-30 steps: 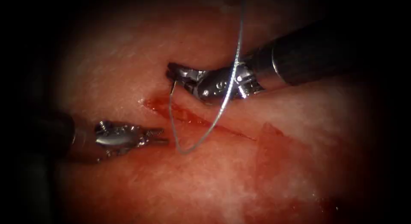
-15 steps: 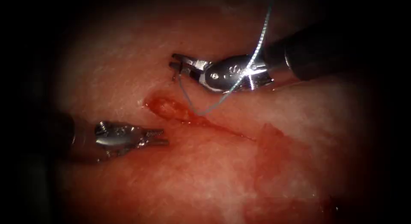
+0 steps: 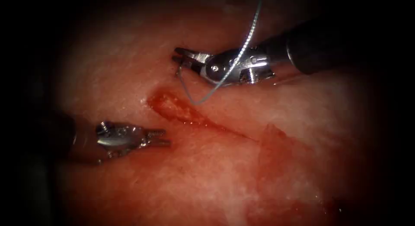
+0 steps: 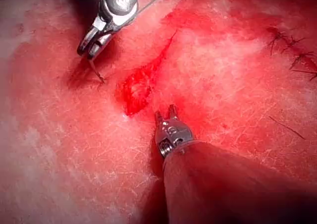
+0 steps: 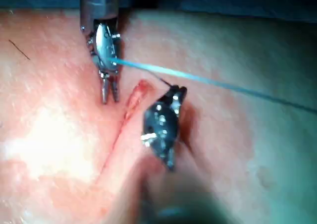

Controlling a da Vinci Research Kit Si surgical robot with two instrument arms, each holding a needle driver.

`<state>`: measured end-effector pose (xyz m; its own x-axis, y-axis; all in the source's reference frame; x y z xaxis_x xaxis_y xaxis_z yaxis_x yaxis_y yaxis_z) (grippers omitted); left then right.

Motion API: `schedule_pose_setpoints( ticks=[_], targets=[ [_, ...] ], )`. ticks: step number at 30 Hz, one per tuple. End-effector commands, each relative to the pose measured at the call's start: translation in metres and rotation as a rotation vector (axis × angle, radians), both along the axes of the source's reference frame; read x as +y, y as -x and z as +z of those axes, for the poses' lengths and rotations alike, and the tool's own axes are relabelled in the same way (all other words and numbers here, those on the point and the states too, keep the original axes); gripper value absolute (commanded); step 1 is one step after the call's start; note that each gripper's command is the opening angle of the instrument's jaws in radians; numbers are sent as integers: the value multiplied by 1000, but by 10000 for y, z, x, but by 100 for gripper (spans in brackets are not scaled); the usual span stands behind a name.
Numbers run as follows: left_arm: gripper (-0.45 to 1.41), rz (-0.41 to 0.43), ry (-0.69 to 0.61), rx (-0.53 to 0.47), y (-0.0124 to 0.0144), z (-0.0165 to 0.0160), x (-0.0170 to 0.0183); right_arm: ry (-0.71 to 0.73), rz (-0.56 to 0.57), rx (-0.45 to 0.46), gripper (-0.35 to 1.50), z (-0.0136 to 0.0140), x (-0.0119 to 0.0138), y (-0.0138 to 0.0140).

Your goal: Wound Closure

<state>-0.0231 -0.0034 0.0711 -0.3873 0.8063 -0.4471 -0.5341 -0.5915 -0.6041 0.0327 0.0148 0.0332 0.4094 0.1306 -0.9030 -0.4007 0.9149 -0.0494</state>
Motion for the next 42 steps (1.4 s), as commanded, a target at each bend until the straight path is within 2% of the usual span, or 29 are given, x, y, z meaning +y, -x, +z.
schedule_pose_setpoints(
  ticks=[1, 16, 21, 27, 33, 42],
  targets=[
    [0, 1, -6, -1, 5, 4, -14, -6, 1, -5, -35, 6, -7, -7],
    [0, 2, -7, 1, 6, 4, -14, 39, -9, -17, -35, 8, -2, -7],
    [0, 2, -7, 1, 6, 4, -15, -179, 40, 55, -35, 13, 5, -9],
    [0, 2, -7, 1, 6, 3, -15, -337, -9, 21, -35, 27, -5, -21],
    [2, 4, -9, 3, 6, 3, -15, -413, -79, -15, -35, 42, -24, -33],
    [2, 4, -10, 3, 6, 2, -14, -696, 69, 83, -35, 34, -21, -32]
  ],
)
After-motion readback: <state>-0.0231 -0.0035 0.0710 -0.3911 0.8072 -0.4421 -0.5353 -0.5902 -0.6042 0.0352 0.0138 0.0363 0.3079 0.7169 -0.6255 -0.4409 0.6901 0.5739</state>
